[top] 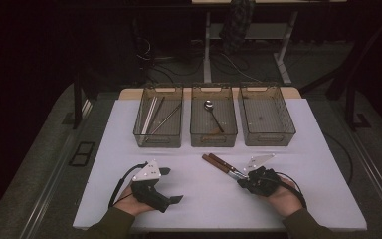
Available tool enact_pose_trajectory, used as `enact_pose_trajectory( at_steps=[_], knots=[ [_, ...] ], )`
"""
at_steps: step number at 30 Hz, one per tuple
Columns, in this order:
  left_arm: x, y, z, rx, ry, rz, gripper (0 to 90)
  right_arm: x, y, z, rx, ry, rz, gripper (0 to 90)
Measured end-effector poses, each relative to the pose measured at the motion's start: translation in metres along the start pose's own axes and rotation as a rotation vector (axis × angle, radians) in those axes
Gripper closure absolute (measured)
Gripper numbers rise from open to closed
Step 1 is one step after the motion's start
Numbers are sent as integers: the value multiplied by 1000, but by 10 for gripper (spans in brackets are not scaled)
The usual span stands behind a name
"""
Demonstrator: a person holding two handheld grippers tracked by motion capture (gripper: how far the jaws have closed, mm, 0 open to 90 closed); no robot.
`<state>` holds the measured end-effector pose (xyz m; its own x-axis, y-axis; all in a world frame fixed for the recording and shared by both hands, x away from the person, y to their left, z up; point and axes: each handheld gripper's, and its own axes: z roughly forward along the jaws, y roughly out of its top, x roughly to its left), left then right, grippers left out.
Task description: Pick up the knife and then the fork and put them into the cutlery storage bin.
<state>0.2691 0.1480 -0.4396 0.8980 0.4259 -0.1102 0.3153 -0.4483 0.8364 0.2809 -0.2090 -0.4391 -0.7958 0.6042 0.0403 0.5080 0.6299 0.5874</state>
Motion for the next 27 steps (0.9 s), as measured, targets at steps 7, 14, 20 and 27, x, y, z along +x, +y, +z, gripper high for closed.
enact_pose_trajectory(
  at_steps=[7,14,20,27],
  knots=[
    [0,0,0,-2,0,-1,0,-7,4,-8,-54,29,-6,841],
    [1,0,-1,-4,6,-6,0,-25,20,-6,-96,30,21,718],
    [2,-1,-1,-4,7,-7,0,-35,33,5,-106,23,25,714],
    [2,-1,-1,-5,2,-6,0,-37,38,17,-83,31,12,716]
  ],
)
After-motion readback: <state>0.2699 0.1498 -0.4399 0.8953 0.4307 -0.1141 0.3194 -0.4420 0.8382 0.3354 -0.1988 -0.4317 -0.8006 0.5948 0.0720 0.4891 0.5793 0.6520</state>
